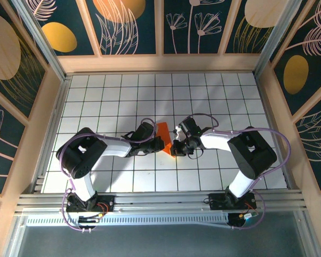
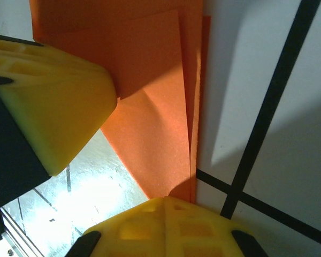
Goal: Fold a paper plane with a square sheet of paper (fold left side to right side)
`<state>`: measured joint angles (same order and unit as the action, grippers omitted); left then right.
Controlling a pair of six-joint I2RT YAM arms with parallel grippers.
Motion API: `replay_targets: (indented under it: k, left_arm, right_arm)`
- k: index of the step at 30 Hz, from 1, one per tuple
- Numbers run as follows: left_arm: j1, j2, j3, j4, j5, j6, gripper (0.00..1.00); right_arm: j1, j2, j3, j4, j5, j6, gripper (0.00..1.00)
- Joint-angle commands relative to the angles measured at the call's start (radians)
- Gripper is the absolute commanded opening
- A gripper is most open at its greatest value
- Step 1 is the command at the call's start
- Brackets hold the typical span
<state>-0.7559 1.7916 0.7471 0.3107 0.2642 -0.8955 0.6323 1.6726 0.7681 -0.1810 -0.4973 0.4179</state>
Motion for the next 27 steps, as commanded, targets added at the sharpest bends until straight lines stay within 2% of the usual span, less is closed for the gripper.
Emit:
replay_targets:
  k: [1, 12, 27]
  left_arm:
    - [-0.006, 0.029, -0.014, -0.037, -0.051, -0.024, 0.00]
    - [-0.006, 0.027, -0.017, -0.068, -0.068, -0.022, 0.00]
    - [-0.006, 0.029, -0.016, -0.073, -0.057, -0.013, 0.00]
  right_arm:
    - [0.002, 0.021, -0.017, -0.090, 0.095, -0.010, 0.00]
    - [0.021, -0.091, 0.038, -0.009, -0.014, 0.041, 0.00]
    - [0.064, -0.001, 0.021, 0.156, -0.026, 0.132, 0.00]
